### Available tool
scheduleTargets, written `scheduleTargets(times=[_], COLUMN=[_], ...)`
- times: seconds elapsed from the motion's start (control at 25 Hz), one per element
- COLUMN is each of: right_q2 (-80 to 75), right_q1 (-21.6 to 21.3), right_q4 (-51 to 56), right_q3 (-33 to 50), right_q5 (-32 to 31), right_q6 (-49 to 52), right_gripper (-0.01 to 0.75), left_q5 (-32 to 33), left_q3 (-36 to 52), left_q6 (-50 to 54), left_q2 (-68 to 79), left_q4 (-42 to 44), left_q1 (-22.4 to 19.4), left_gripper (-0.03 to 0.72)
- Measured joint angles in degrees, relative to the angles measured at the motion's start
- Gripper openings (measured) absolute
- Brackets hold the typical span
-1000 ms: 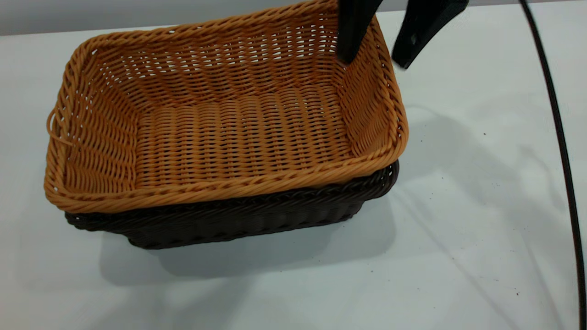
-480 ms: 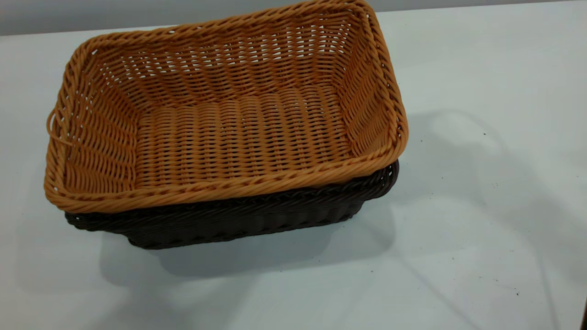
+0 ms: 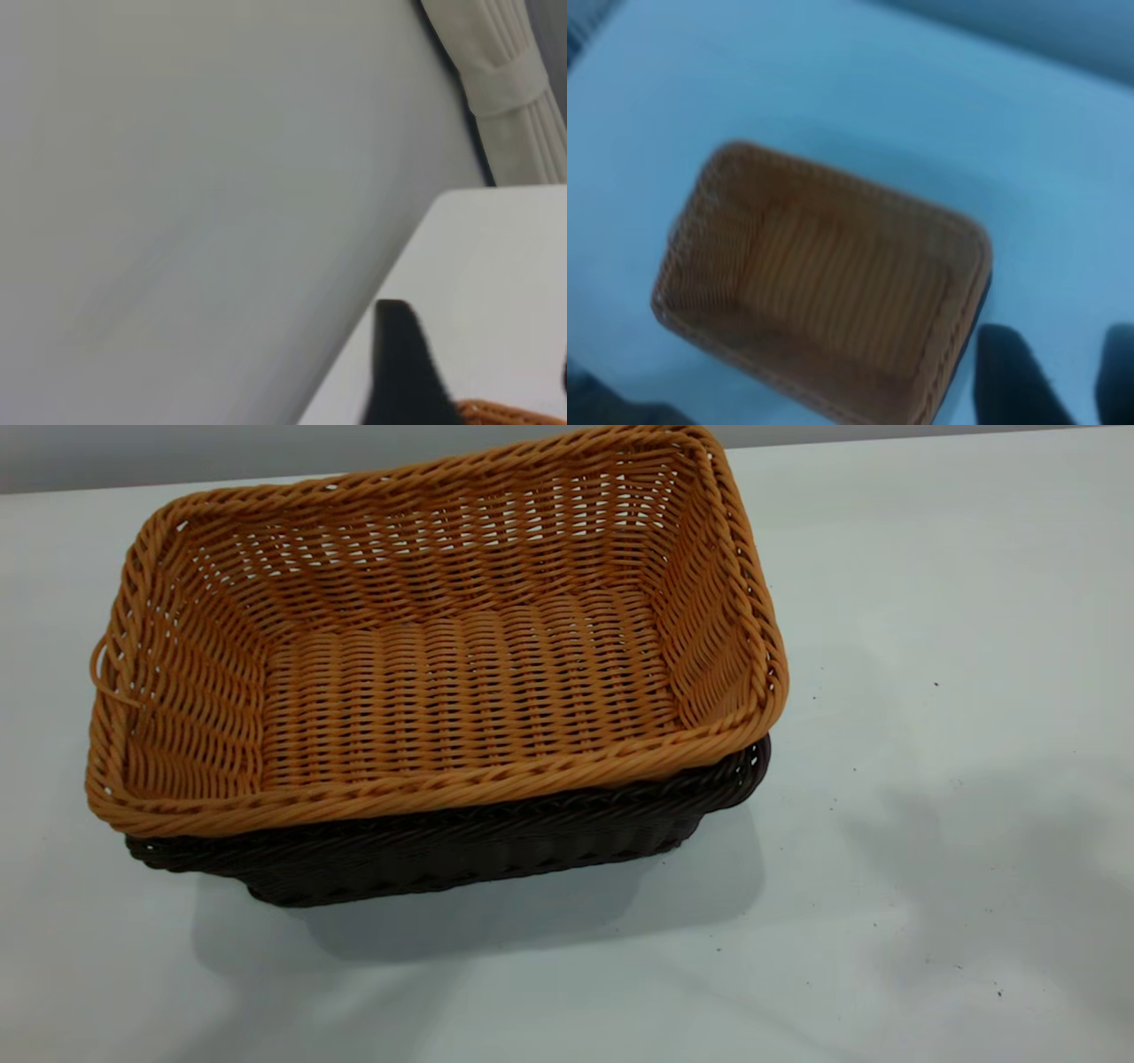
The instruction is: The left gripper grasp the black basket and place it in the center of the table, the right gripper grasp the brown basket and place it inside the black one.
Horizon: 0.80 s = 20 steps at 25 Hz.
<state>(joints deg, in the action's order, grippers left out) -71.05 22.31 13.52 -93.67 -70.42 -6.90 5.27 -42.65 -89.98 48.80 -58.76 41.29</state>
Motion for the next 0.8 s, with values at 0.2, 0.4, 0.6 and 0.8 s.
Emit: scheduleTargets(times=[0.2, 0.4, 0.6, 0.8], right_q2=[8.7, 16.2, 24.2, 32.3], right_q1=[0.0, 0.0, 0.0, 0.0], right_q4=[-3.1, -10.9, -17.8, -23.5], right_q3=[0.0, 0.1, 0.1, 3.1], right_q5=[0.1, 0.2, 0.3, 0.4], right_q6=[0.0, -0.2, -0.3, -2.2], right_gripper=[0.045, 0.002, 0.000, 0.000], left_q5=[0.1, 1.9, 3.2, 5.1], left_q3=[0.0, 0.1, 0.2, 2.5], left_q6=[0.0, 2.4, 3.4, 5.8], left_q2=[-3.5, -5.8, -7.2, -7.5], left_q4=[0.1, 0.4, 0.9, 0.9], left_q1=[0.0, 0.0, 0.0, 0.0], left_gripper=[0.138, 0.010, 0.001, 0.000])
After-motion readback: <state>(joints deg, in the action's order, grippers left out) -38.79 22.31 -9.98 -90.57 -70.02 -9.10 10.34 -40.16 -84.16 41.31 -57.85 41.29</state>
